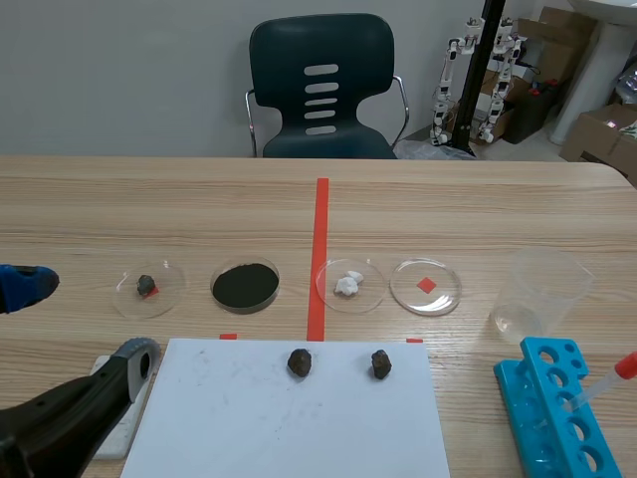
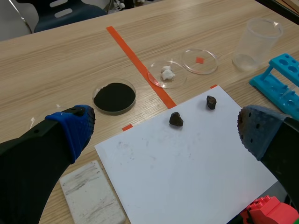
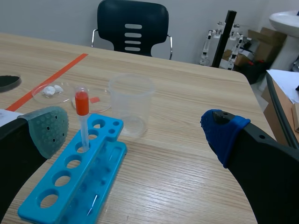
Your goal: Pick up the dropper by the top with the right hand
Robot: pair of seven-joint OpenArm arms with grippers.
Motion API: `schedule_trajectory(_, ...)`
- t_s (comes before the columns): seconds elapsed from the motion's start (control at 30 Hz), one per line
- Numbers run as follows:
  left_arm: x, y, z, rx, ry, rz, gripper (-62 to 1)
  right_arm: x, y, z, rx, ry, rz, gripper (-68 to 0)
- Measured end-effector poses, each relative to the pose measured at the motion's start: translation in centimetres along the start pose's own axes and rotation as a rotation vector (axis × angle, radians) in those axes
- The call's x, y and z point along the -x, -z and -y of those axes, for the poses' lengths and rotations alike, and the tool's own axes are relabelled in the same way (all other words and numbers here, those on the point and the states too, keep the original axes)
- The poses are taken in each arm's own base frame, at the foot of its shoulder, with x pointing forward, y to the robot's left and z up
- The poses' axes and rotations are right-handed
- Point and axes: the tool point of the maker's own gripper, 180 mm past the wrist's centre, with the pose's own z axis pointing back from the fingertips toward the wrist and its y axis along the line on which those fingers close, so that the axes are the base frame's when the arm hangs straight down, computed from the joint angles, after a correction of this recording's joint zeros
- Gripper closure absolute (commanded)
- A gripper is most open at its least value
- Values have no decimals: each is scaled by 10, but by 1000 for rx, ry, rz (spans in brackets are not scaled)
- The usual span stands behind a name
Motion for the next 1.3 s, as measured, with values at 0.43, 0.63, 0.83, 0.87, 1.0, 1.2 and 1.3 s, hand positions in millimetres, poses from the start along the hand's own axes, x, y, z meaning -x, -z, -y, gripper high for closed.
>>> schedule_trajectory(0.43,0,0,0,0,0,0,-623,3,9,1,10,10,9,-591)
schedule_trajectory(0.63,0,0,0,0,0,0,-623,4,22,-1,18,20,38,-591)
schedule_trajectory(0.83,0,0,0,0,0,0,-623,16,32,-15,-10,1,22,-591)
schedule_trajectory(0.87,0,0,0,0,0,0,-623,16,34,-17,-10,1,28,-591)
schedule_trajectory(1.0,0,0,0,0,0,0,-623,18,42,-30,-48,-6,44,-591)
schedule_trajectory(1.2,0,0,0,0,0,0,-623,18,53,-44,-75,-5,71,-591)
schedule_trajectory(1.3,0,0,0,0,0,0,-623,22,60,-56,-101,19,61,-591)
